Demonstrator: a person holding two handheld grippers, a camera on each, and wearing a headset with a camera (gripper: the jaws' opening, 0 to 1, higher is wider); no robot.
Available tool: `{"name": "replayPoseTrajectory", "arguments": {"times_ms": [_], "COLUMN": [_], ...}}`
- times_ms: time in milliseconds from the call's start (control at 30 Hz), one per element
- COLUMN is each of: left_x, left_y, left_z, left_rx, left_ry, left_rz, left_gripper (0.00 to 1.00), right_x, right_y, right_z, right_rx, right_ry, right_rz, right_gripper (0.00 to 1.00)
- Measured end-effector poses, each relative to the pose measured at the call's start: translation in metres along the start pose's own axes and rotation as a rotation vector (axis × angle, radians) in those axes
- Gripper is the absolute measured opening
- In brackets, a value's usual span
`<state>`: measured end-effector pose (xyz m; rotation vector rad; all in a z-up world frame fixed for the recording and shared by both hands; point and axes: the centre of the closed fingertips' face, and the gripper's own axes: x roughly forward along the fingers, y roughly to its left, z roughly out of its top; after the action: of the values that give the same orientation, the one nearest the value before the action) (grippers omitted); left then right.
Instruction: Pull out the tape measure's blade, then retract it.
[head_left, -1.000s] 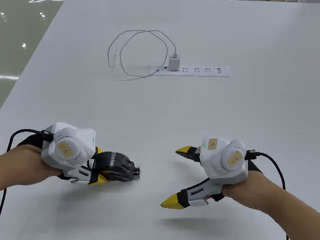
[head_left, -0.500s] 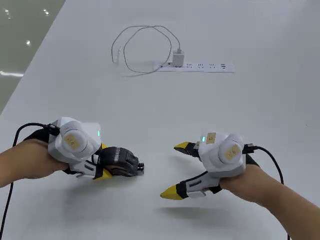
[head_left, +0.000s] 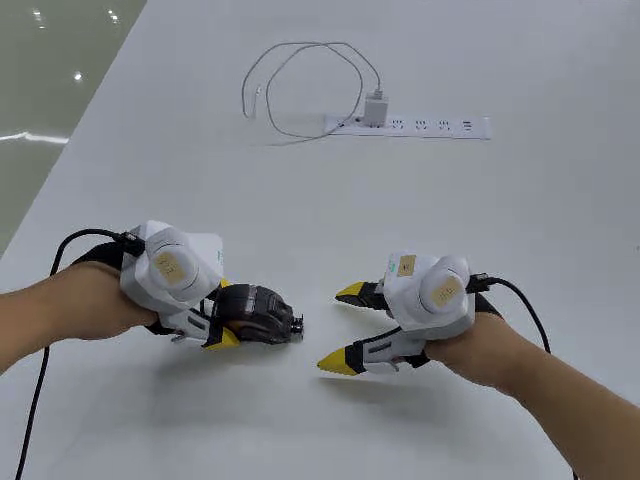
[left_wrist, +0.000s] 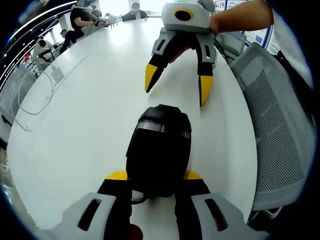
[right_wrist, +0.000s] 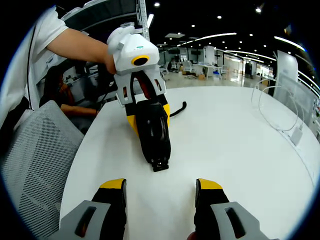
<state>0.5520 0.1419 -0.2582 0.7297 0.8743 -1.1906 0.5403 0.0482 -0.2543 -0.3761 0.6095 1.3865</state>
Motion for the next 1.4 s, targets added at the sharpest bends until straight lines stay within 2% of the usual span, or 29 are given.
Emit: {"name": "replayPoseTrajectory", "arguments": {"times_ms": [600, 767, 1400], "left_x": [0.001, 0.001, 0.002], "left_y": [0.000, -0.001, 0.001], "left_z": [-0.001, -0.001, -0.002], "left_rx": [-0.011, -0.014, -0.015], "left_ry": [0.010, 0.009, 0.011], "left_rz": [-0.002, -0.002, -0.005], "left_gripper": [0.28, 0.28, 0.28], "right_x": [0.020, 0.023, 0.035], "right_y": [-0.001, -0.002, 0.002], "right_z": [0.008, 0.012, 0.015], "right_rx": [-0.050, -0.057, -0.100], "right_ry": [-0.023, -0.041, -0.055], "right_rz": [0.027, 0.028, 0.062], "right_gripper": [0.36, 0.32, 0.19]}}
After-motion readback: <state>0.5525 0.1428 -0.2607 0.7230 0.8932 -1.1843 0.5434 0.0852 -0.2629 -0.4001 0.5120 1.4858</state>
